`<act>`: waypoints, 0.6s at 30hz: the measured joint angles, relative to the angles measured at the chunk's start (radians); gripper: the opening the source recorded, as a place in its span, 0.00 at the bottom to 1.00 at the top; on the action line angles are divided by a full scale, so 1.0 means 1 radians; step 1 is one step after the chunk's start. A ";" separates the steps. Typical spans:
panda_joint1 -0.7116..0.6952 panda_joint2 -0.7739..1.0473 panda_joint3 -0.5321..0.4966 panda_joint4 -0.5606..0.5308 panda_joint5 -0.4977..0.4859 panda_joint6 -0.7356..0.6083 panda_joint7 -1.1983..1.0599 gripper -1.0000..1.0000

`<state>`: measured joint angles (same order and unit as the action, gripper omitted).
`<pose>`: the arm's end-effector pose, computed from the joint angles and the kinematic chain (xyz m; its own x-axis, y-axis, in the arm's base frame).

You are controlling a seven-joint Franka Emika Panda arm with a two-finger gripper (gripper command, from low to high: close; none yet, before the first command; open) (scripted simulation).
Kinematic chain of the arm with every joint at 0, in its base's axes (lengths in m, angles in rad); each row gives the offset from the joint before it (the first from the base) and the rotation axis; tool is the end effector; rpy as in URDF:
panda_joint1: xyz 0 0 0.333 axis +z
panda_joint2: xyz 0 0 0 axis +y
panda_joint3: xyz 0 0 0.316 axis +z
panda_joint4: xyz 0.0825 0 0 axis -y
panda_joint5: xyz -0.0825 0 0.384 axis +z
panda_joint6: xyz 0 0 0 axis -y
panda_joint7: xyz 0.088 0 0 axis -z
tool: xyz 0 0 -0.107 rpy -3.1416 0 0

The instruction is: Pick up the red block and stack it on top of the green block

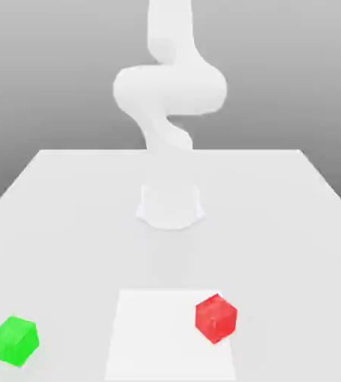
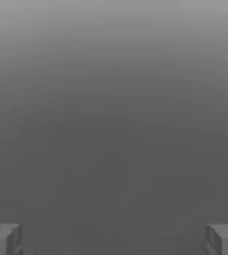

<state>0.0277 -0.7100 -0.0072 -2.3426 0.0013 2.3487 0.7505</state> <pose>0.3815 0.0070 0.6621 0.5668 -0.6725 0.4760 -0.4982 -0.7399 -0.4521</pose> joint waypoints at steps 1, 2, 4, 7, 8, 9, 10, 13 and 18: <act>0.012 0.040 -0.003 -0.019 0.001 0.022 -0.022 0.50; 0.024 0.078 -0.006 -0.037 0.001 0.042 -0.043 0.50; 0.045 0.152 -0.011 -0.071 0.003 0.082 -0.084 0.50; 0.076 0.261 -0.017 -0.123 0.007 0.141 -0.145 0.50; 0.085 0.298 -0.018 -0.140 0.008 0.160 -0.166 0.50; 0.094 0.334 -0.019 -0.157 0.010 0.180 -0.187 0.50; 0.103 0.370 -0.019 -0.174 0.011 0.200 -0.207 0.50; 0.127 0.479 -0.018 -0.225 0.015 0.258 -0.268 0.50; 0.159 0.660 -0.004 -0.310 0.012 0.356 -0.364 0.50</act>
<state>0.1872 -0.0498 -0.0109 -2.6525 0.0137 2.7044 0.3862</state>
